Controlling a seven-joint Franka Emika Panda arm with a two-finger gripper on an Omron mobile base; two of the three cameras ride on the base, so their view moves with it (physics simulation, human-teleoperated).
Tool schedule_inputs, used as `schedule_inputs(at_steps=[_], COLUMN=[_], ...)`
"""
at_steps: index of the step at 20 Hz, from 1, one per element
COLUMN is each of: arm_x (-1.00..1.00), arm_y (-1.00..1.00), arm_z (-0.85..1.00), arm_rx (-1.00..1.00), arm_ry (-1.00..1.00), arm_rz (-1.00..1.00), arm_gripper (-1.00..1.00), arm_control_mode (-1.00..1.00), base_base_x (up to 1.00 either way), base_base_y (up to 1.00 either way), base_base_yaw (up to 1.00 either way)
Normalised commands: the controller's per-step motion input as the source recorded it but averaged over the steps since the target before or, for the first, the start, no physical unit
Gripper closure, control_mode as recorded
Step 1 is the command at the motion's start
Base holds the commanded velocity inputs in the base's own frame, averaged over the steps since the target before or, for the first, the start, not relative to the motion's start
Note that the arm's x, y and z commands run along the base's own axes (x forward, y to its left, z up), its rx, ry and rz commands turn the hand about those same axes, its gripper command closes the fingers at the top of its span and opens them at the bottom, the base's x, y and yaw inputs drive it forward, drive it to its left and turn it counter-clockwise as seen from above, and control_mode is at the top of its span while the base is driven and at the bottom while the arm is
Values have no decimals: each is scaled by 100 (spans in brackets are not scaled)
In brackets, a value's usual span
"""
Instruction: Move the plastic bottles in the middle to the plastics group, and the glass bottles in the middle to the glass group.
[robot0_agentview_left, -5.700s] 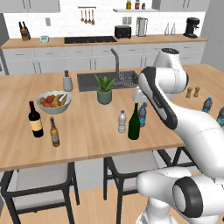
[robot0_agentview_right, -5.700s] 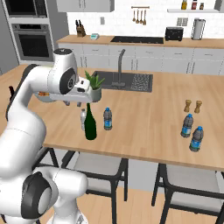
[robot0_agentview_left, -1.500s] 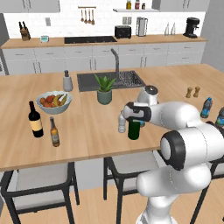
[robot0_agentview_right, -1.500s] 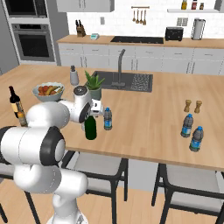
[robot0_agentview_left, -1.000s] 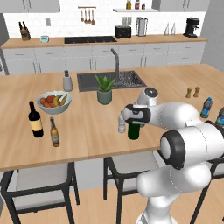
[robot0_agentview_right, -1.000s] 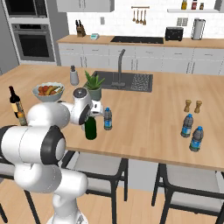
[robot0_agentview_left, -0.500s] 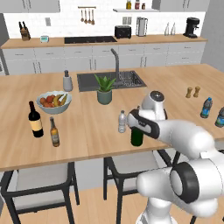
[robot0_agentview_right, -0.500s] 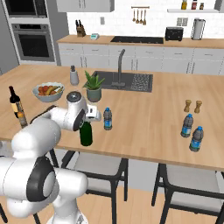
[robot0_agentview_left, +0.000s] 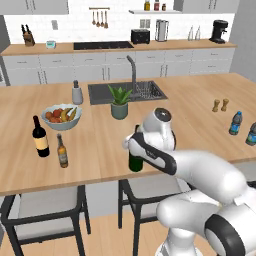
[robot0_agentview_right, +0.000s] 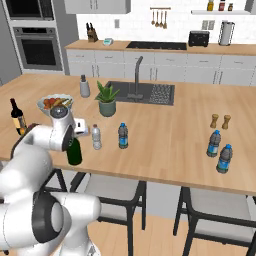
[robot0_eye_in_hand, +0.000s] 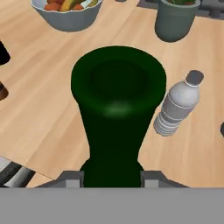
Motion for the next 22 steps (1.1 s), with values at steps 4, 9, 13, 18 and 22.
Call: schedule_inputs(at_steps=[4,9,13,18,22], arm_x=[8,54,95,39,0], arm_y=[100,96,84,45,23], arm_z=[59,48,23,0,-22], arm_rx=[0,0,0,0,0], arm_ry=[2,5,13,2,-16], arm_rz=[22,26,33,20,5], arm_gripper=[100,100,100,100,100], arm_control_mode=[-100,-100,-100,-100,-100], base_base_x=[0,0,0,0,0], base_base_y=[0,0,0,0,0], base_base_yaw=[0,0,0,0,0])
